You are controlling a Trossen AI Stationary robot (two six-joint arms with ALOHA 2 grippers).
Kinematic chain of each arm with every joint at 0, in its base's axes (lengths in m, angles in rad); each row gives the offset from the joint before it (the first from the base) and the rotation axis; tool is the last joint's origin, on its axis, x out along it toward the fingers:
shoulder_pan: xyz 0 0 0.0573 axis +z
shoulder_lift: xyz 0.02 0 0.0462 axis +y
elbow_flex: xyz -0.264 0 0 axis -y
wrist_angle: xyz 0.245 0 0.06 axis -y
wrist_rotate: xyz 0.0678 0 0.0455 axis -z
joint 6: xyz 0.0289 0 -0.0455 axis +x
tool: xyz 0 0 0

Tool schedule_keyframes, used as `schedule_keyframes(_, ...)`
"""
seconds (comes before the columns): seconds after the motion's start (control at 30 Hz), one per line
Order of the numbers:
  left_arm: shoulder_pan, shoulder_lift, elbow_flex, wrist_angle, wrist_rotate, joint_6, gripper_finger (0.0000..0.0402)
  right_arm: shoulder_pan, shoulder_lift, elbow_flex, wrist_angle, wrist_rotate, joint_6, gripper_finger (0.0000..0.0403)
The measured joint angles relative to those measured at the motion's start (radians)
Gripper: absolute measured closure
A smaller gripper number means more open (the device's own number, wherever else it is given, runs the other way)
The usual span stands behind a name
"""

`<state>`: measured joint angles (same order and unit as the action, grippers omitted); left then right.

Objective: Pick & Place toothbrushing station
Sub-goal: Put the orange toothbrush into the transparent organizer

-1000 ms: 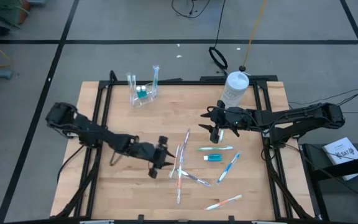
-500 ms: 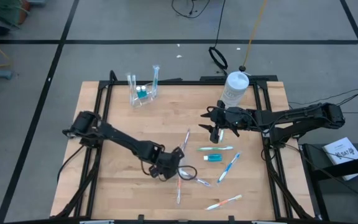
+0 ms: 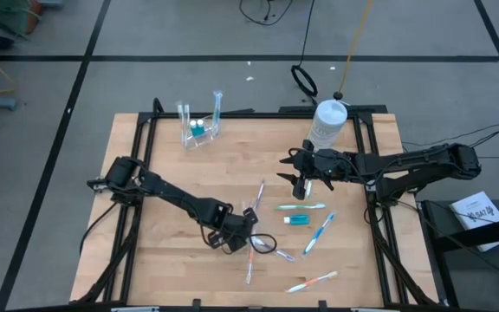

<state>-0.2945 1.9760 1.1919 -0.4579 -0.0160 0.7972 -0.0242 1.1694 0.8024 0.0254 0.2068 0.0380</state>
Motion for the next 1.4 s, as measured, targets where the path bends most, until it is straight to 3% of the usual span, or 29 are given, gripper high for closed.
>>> schedule_keyframes(0.17,0.001,-0.012,-0.002,-0.013,0.003,-0.05,0.039,0.0,0.0,0.0,0.0,0.0,0.002,0.0206)
schedule_keyframes(0.37,0.005,-0.109,-0.012,-0.173,-0.033,-0.029,0.0374,0.0,0.0,0.0,0.0,0.0,0.002,0.0206)
schedule_keyframes(0.47,0.004,-0.221,-0.009,-0.253,-0.105,-0.04,0.0387,0.0,0.0,0.0,0.0,0.0,0.002,0.0206)
schedule_keyframes(0.6,0.036,-0.385,-0.01,-0.345,-0.243,-0.226,0.0393,0.0,0.0,0.0,0.0,0.0,0.002,0.0206)
schedule_keyframes(0.77,0.081,-0.601,-0.008,-0.339,-0.318,-0.376,0.0389,0.0,0.0,0.0,0.0,0.0,0.003,0.0206)
schedule_keyframes(0.9,0.127,-0.742,-0.054,-0.258,-0.374,-0.398,0.0396,0.0,0.0,0.0,0.0,0.0,0.003,0.0206)
schedule_keyframes(1.07,0.205,-0.913,-0.208,-0.09,-0.468,-0.38,0.0396,0.0,0.0,0.0,0.0,-0.002,0.003,0.0206)
schedule_keyframes(1.17,0.28,-1.017,-0.361,0.106,-0.509,-0.369,0.0397,0.0,0.0,0.0,0.0,-0.002,0.003,0.0206)
schedule_keyframes(1.27,0.367,-1.094,-0.544,0.441,-0.544,-0.362,0.0392,0.0,0.0,0.0,0.0,-0.002,0.003,0.0206)
schedule_keyframes(1.4,0.489,-1.109,-0.785,0.948,-0.558,-0.322,0.0397,0.0,0.0,0.0,0.001,-0.001,0.001,0.0206)
